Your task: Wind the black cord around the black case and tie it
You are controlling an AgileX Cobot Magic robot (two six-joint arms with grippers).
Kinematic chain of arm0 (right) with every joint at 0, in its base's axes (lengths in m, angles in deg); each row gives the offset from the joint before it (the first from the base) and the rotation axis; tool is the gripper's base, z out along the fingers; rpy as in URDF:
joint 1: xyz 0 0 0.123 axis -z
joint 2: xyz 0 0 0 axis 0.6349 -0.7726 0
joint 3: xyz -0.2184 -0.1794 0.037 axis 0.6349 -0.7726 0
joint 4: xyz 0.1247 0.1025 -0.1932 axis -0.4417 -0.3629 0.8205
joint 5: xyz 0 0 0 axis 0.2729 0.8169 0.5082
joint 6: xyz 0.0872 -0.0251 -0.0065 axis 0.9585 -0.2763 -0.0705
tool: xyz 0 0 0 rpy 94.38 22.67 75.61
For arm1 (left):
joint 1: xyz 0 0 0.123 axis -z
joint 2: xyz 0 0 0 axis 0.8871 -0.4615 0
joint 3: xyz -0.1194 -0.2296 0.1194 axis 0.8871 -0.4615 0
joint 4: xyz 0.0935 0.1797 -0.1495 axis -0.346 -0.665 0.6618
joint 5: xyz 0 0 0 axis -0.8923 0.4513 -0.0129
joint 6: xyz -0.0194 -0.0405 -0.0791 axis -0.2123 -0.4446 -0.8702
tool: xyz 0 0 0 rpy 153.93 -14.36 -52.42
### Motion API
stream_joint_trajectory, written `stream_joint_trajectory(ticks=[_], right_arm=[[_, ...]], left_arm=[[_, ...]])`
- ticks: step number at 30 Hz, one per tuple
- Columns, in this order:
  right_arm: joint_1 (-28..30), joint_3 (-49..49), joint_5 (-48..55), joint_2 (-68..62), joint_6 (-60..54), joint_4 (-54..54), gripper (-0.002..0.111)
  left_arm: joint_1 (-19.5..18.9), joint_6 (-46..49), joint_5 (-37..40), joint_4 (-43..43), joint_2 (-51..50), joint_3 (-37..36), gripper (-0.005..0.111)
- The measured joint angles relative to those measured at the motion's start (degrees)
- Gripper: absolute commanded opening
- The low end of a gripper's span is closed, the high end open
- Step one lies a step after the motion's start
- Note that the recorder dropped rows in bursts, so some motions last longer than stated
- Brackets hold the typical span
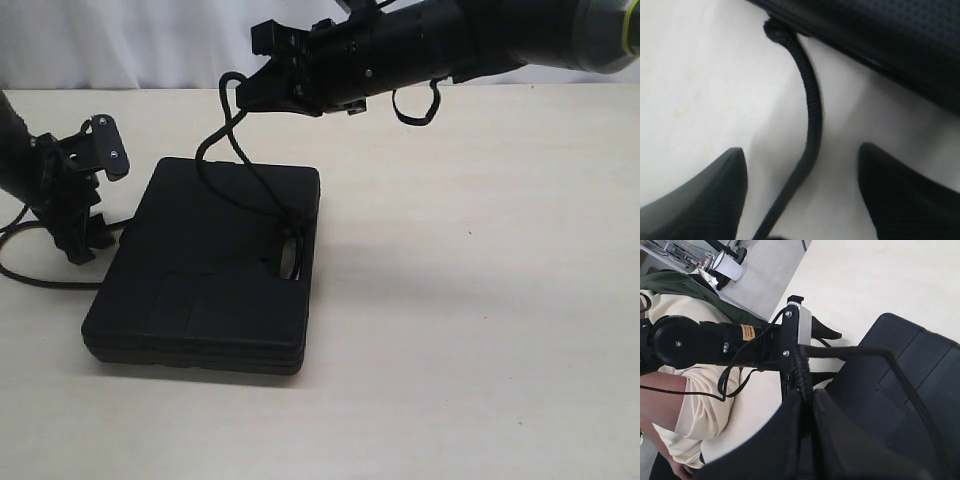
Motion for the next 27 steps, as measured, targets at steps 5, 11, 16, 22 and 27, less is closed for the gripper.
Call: stream_joint_trajectory(ticks=[5,11,16,22,27], right_arm=[[0.0,0.0,0.0,0.0,0.0,1.27,0.004],[0.0,0.0,0.0,0.0,-0.1,1.27,0.004],[0.0,0.0,0.0,0.0,-0.1,1.27,0.004],[0.0,0.0,0.0,0.0,-0.1,1.27,0.004],[0.0,0.0,0.21,0.0,-0.1,1.27,0.004]], left_arm=[[0.0,2.64,-0.12,2.52,-1.8,1.83,0.051],[0.91,4.69,0.24,3.1,-2.71,2.28,-0.001],[1.41,3.48,1.98,2.65,-1.55,1.95,0.0],[-3.98,-3.8,6.25,2.05,9.12,1.83,0.0],[-2.03,1.93,14.44,1.68,17.36,1.83,0.0]])
